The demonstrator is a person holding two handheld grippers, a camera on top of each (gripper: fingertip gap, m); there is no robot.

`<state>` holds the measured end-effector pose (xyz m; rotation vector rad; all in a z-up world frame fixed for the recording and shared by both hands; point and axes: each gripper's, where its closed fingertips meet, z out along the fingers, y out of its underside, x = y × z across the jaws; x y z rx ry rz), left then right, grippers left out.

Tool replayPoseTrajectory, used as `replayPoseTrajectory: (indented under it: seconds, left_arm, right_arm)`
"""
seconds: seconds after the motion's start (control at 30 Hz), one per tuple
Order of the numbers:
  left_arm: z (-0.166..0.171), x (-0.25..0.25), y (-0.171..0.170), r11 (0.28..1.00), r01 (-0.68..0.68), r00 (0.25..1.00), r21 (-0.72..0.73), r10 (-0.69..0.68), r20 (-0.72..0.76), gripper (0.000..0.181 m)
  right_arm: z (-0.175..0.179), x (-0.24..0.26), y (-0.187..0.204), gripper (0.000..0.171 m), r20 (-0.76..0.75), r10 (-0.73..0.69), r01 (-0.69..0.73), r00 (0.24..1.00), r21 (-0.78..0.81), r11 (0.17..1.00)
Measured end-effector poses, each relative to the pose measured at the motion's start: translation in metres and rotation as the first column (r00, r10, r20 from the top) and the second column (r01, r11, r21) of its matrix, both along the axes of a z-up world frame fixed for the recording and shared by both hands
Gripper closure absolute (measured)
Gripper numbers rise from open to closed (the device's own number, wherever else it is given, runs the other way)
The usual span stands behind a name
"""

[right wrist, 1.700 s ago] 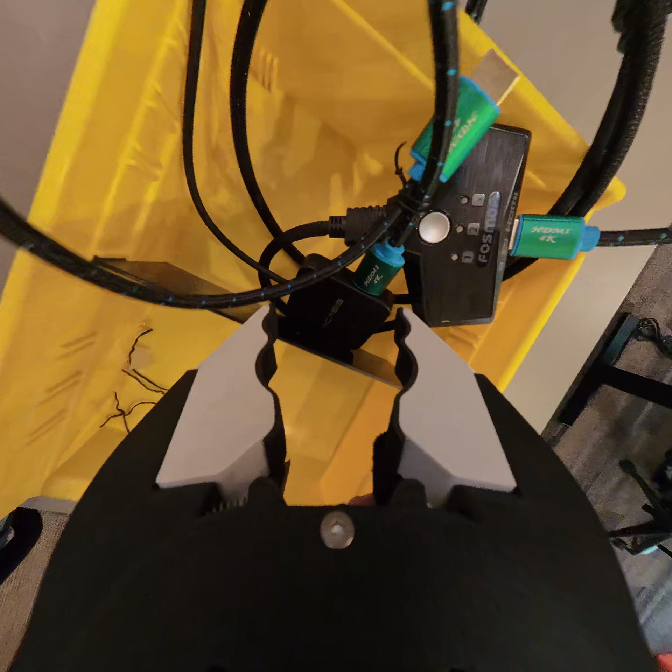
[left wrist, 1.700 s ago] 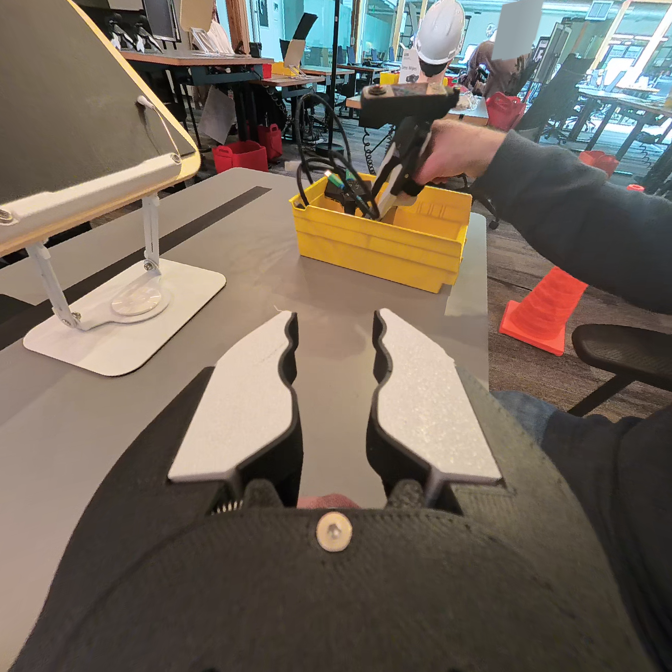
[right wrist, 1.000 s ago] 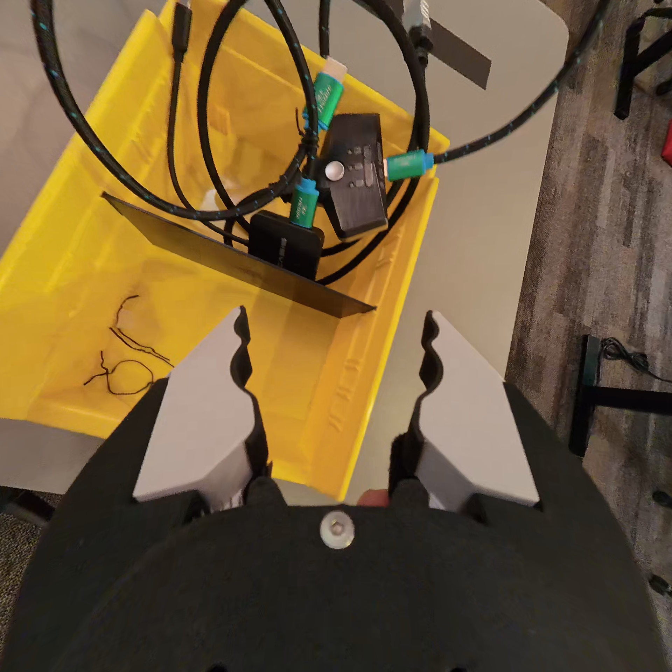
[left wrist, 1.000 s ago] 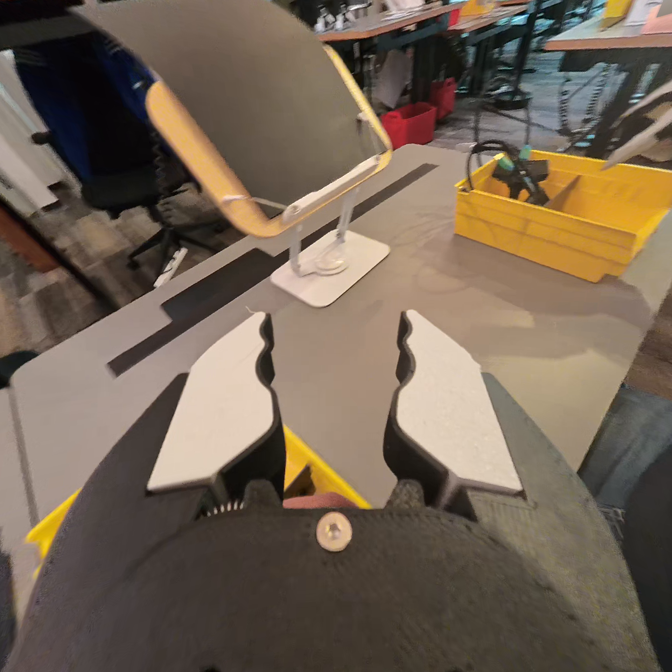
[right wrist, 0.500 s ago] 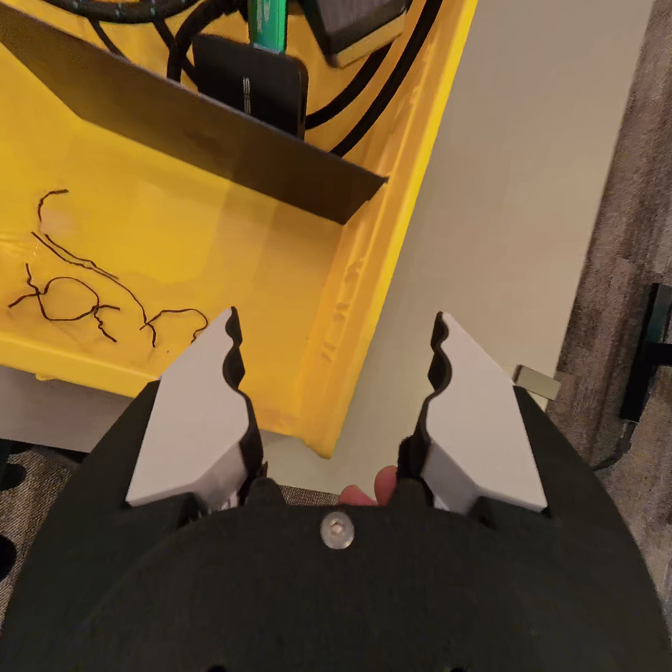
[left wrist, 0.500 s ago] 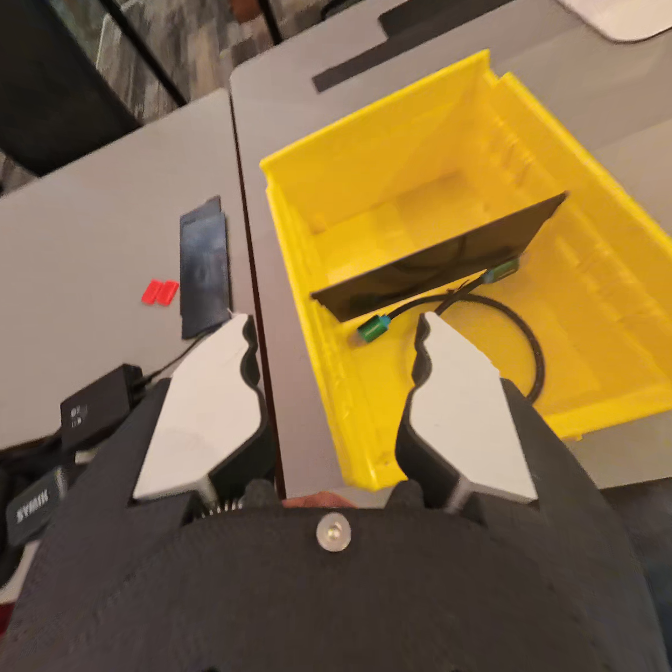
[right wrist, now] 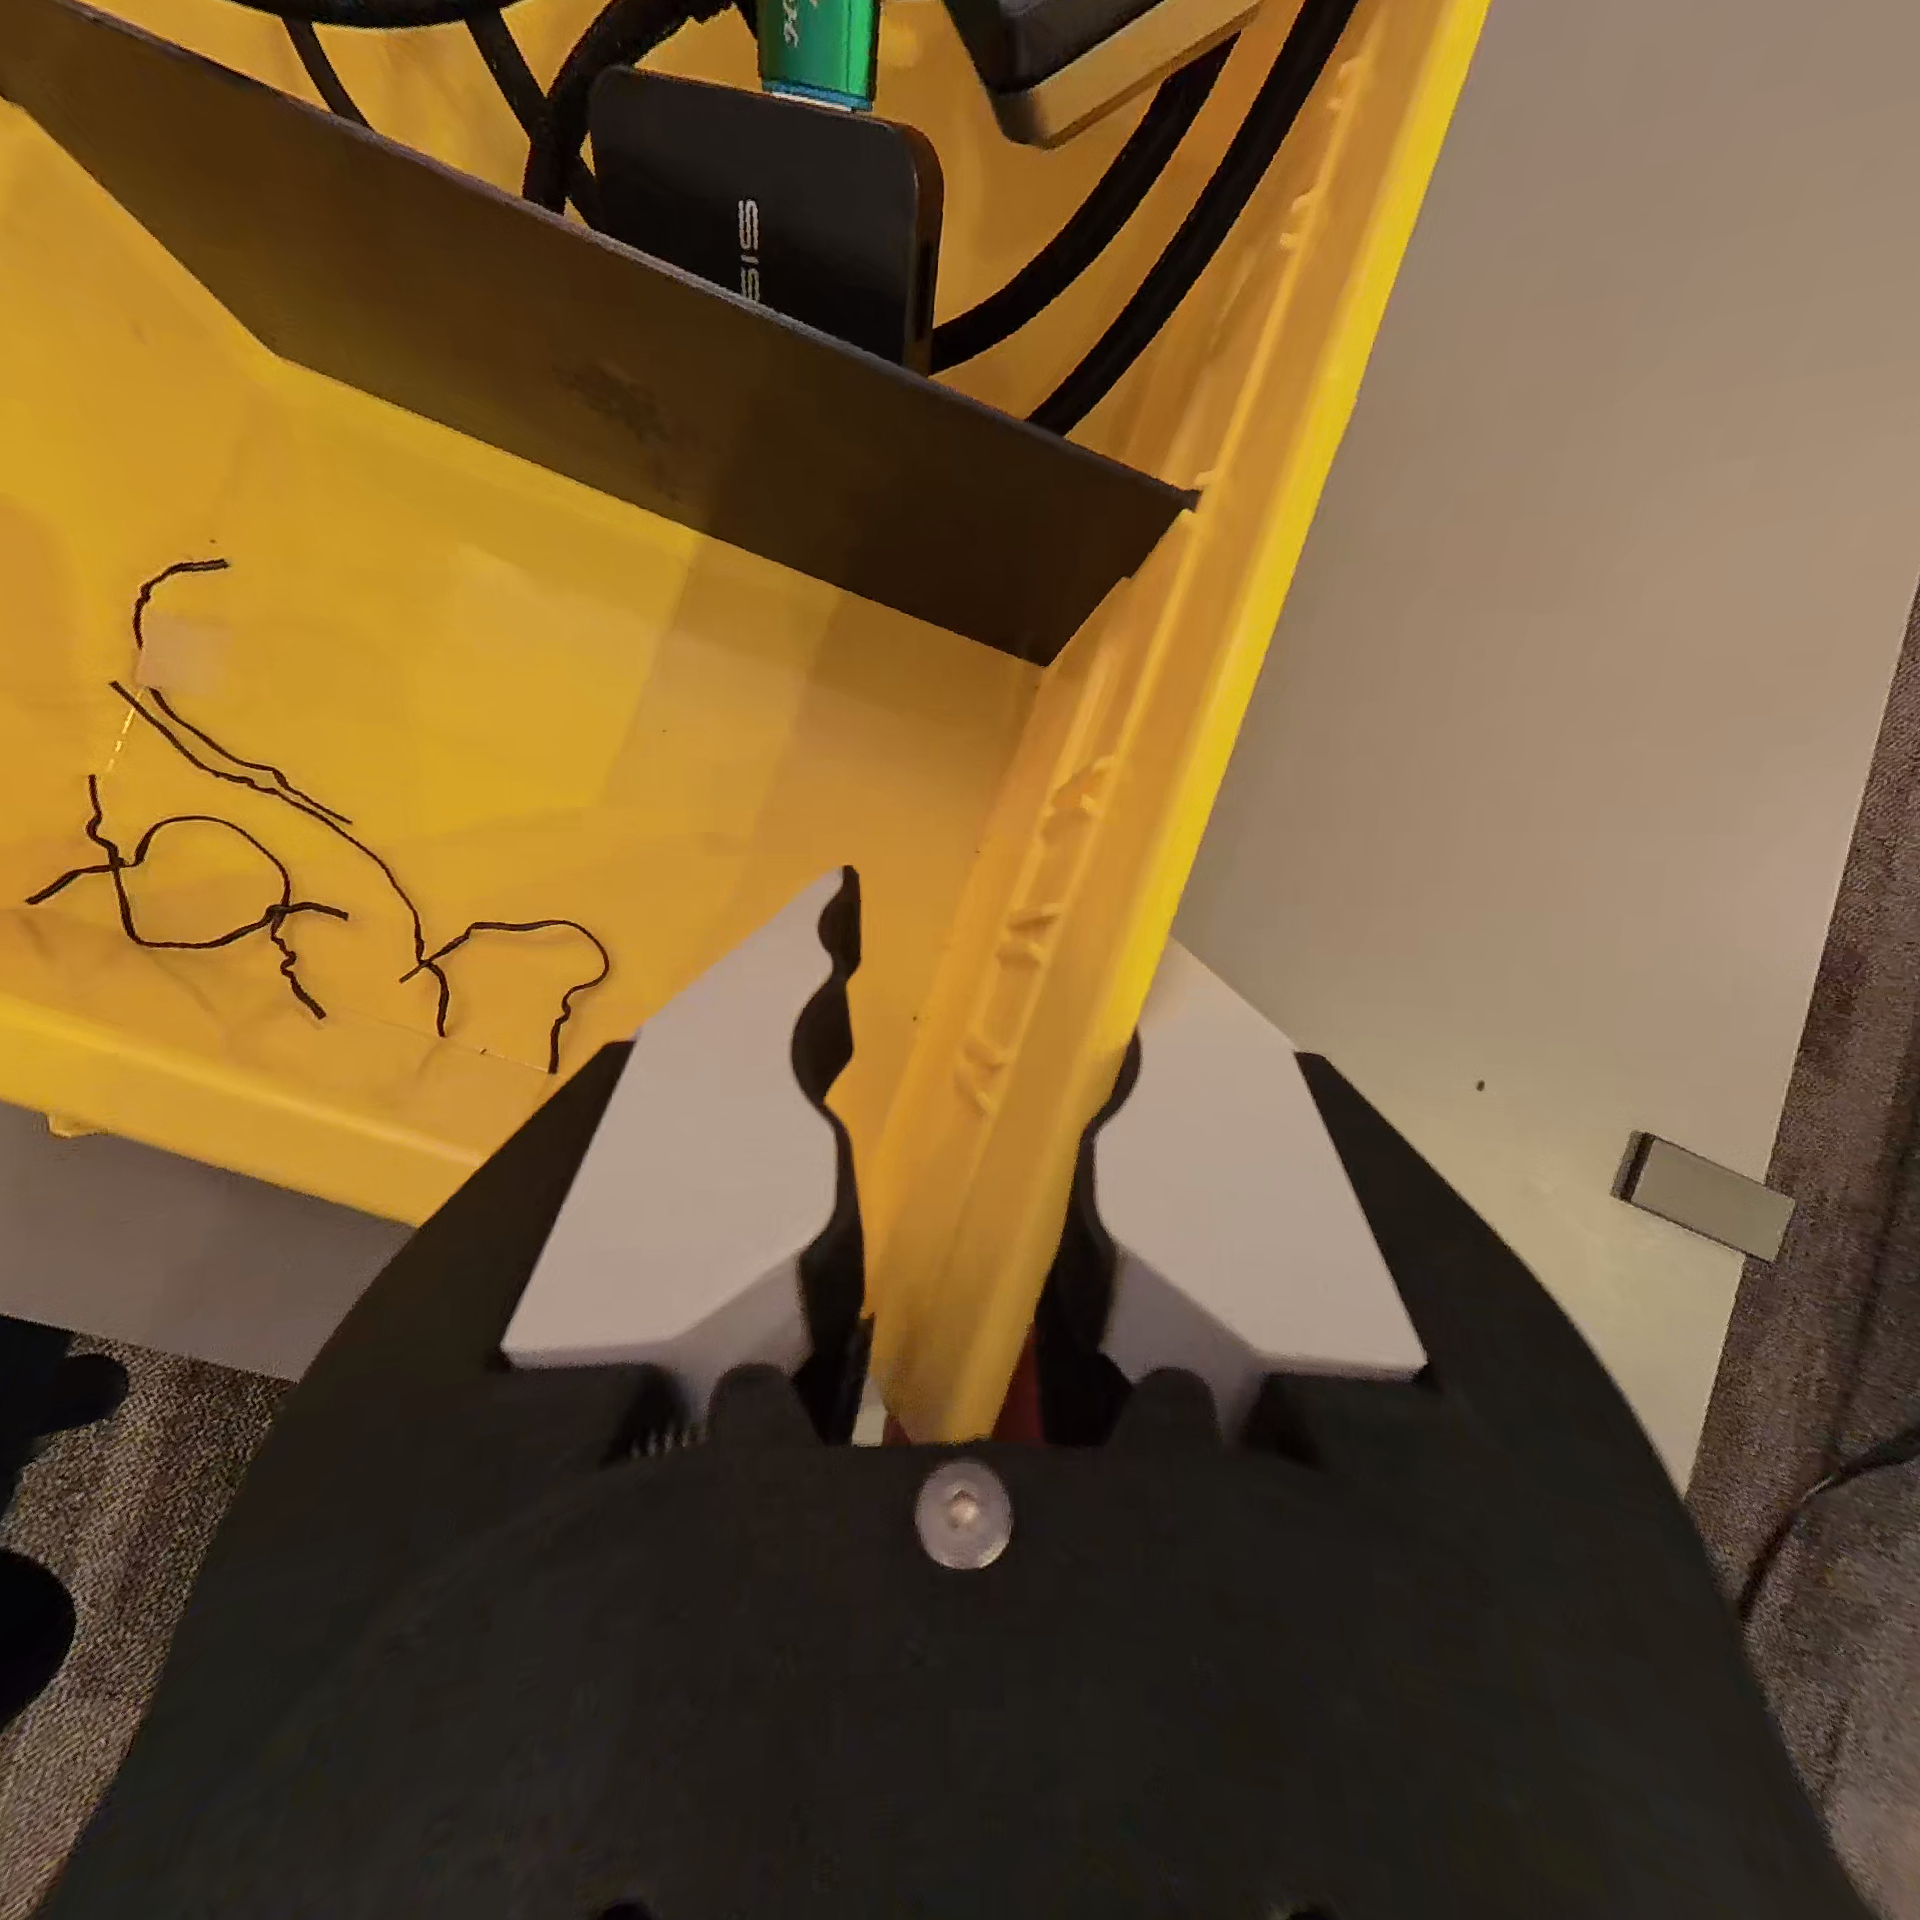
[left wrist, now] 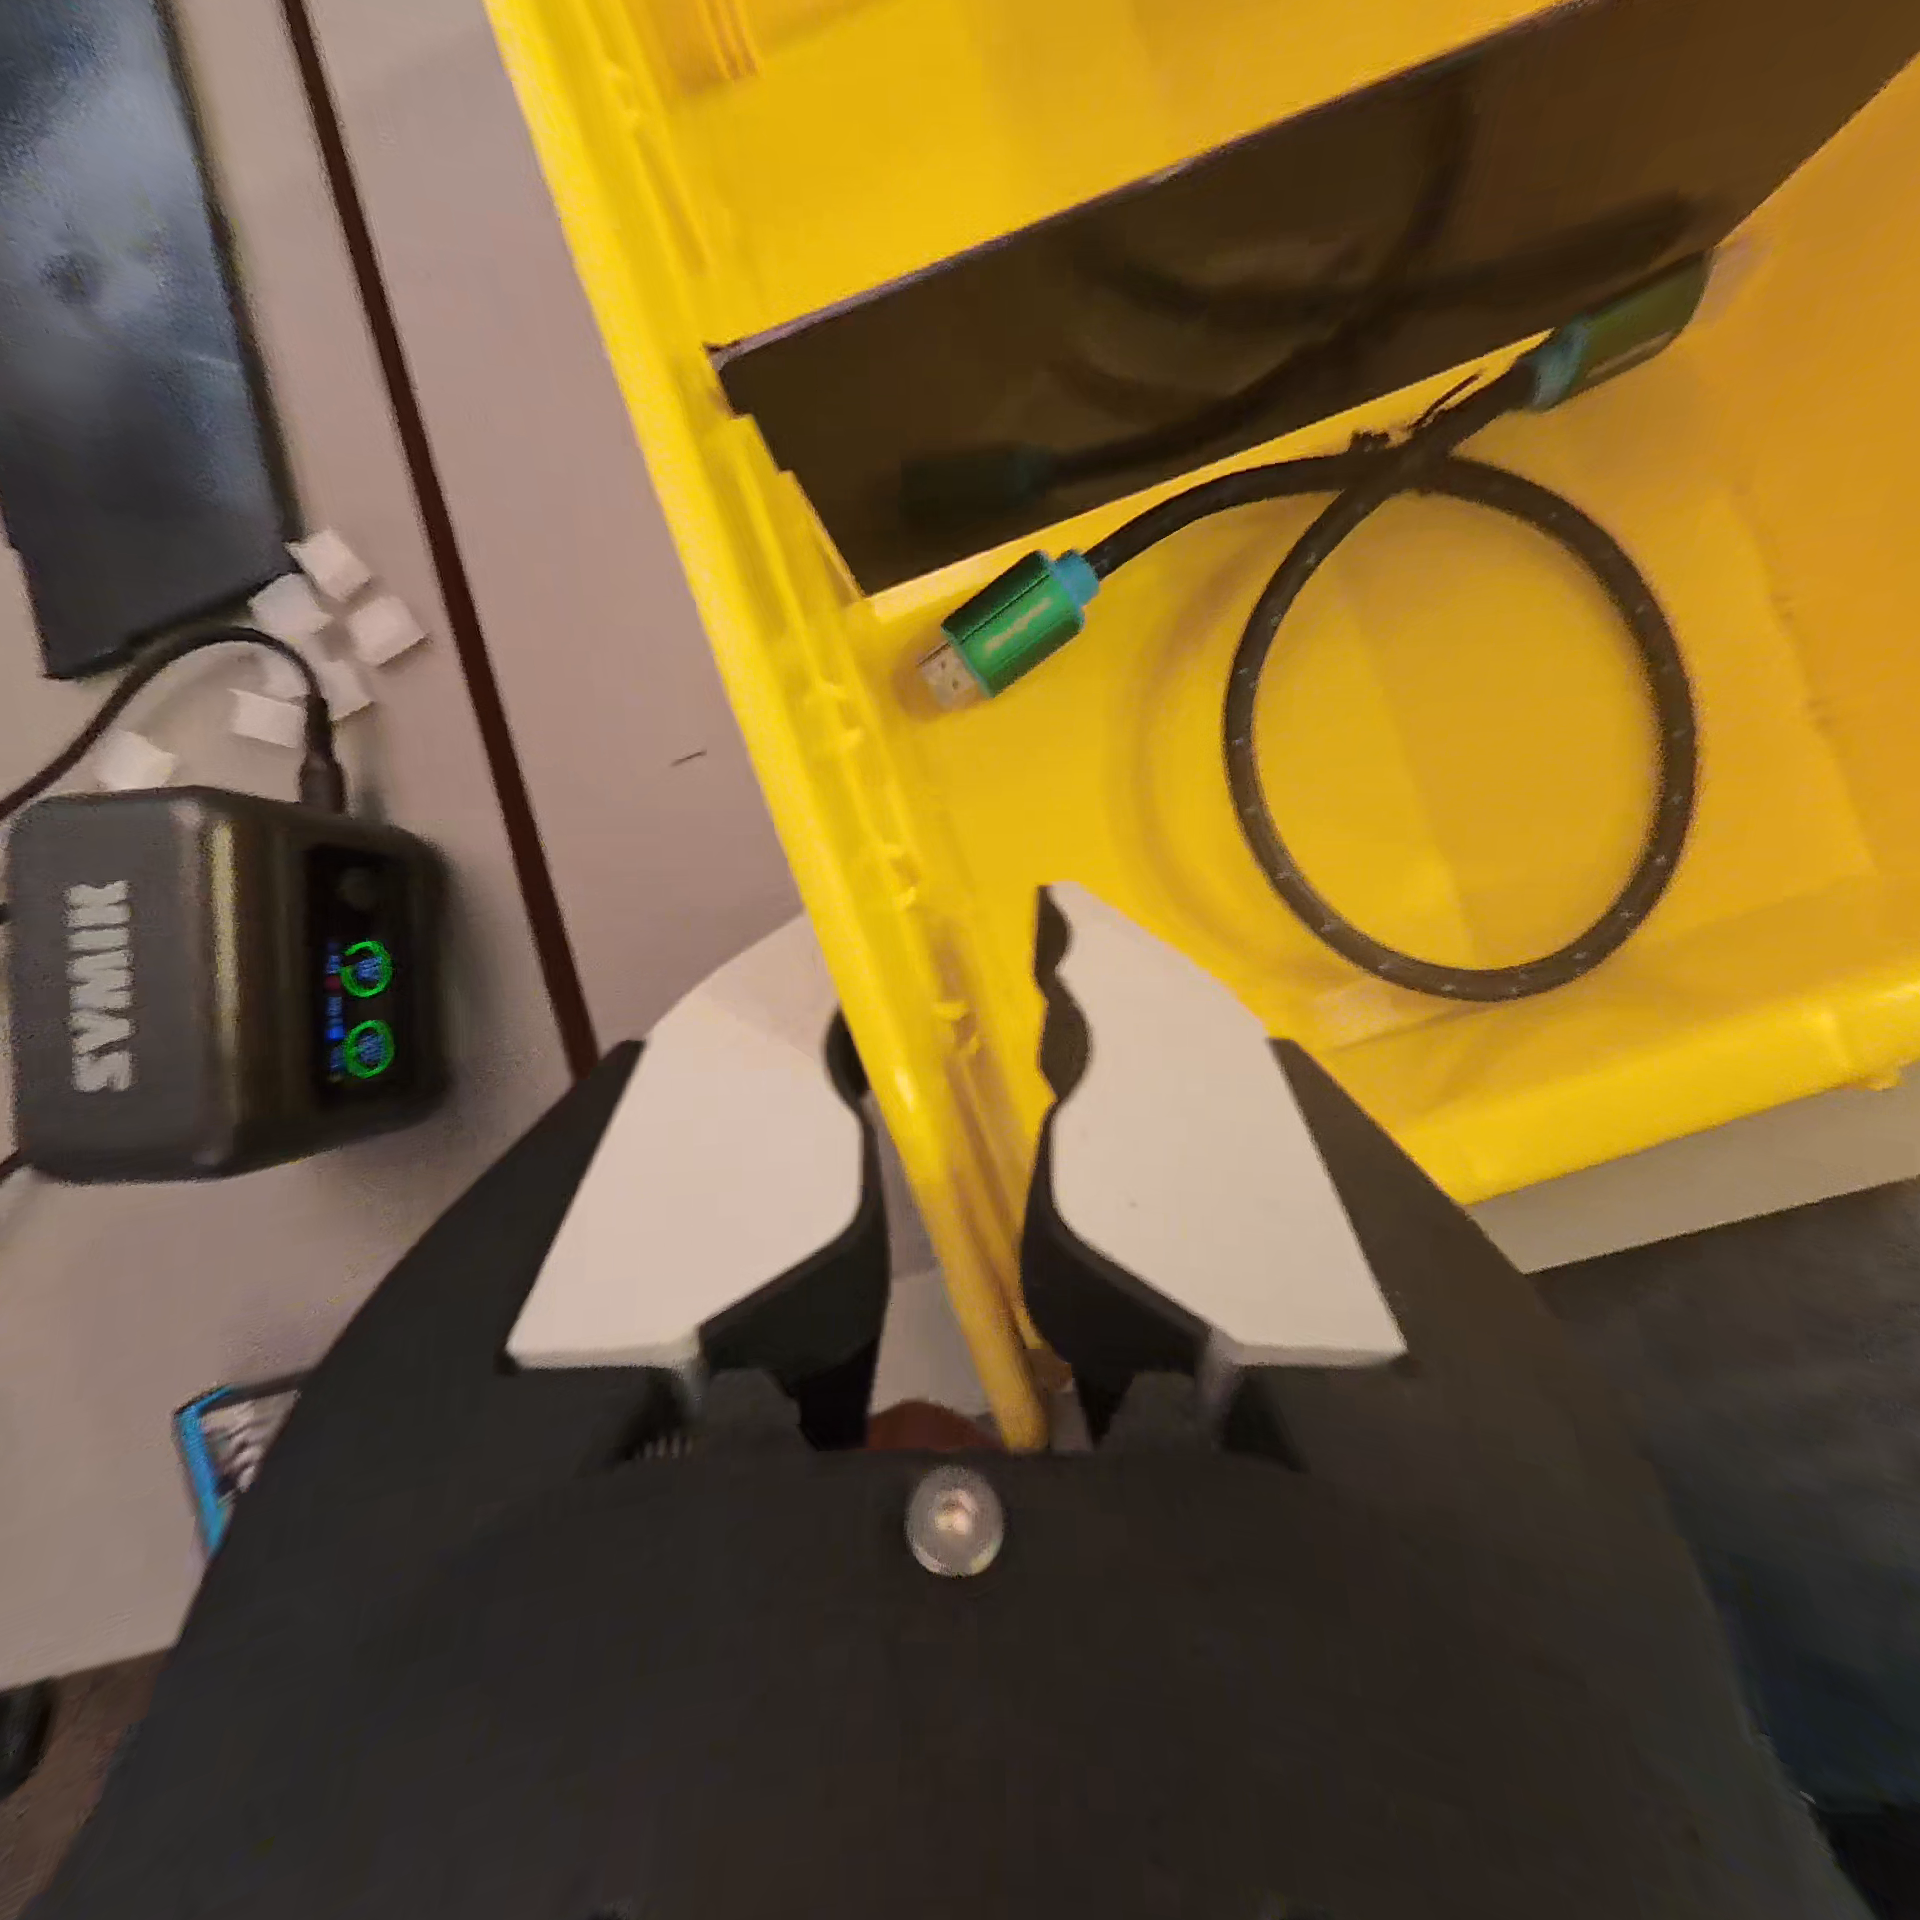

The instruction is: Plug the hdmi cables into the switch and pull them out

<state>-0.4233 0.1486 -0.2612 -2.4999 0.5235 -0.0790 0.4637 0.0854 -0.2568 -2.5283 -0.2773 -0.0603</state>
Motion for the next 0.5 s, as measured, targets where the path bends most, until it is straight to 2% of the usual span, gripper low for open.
replayPoseTrajectory:
  seconds: [0.03, 0.1, 0.3, 0.5]
  left_arm:
    - [0.0, 0.001, 0.001, 1.0, -0.003, 1.0, 0.007, 0.003, 0.018, 0.164]
    - [-0.001, 0.001, 0.002, 1.0, -0.009, 0.999, 0.005, 0.009, 0.031, 0.167]
    - [0.003, 0.004, 0.004, 0.999, -0.013, 0.997, 0.037, 0.011, 0.072, 0.175]
    - [0.015, 0.019, 0.007, 0.997, -0.013, 0.982, 0.071, -0.001, 0.187, 0.177]
  right_arm:
    - [0.0, 0.001, 0.0, 0.138, -0.002, -0.004, 0.004, 1.0, 0.003, 1.0]
    - [0.0, 0.007, 0.001, 0.156, 0.029, -0.023, 0.023, 0.999, 0.005, 1.0]
    - [0.0, -0.005, 0.0, 0.157, -0.008, -0.024, 0.024, 1.0, 0.015, 1.0]
    - [0.001, -0.037, -0.004, 0.156, -0.033, 0.01, -0.009, 0.999, 0.026, 1.0]
